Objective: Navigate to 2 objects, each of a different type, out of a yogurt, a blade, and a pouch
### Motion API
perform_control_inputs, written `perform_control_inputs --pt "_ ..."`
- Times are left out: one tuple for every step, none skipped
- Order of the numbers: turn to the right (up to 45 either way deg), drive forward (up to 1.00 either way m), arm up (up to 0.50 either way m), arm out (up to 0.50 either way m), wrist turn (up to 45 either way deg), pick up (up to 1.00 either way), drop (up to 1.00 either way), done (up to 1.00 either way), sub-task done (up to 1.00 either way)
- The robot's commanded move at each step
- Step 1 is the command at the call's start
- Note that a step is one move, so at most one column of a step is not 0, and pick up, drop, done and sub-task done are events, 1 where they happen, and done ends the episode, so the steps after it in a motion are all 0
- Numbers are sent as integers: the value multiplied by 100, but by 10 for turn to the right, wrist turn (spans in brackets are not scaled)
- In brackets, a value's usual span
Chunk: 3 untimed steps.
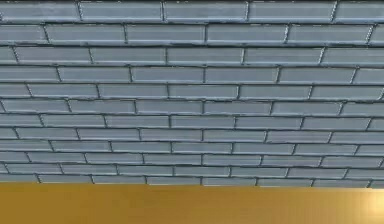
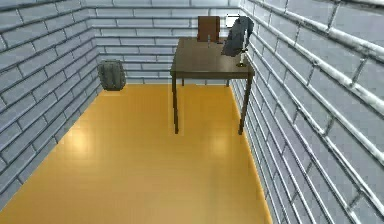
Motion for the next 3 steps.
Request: perform_control_inputs --pt "0 5 0 0 0 0 0 0 0" --pt "-450 0 0 0 0 0 0 0 0" --pt "-180 0 0 0 0 0 0 0 0"
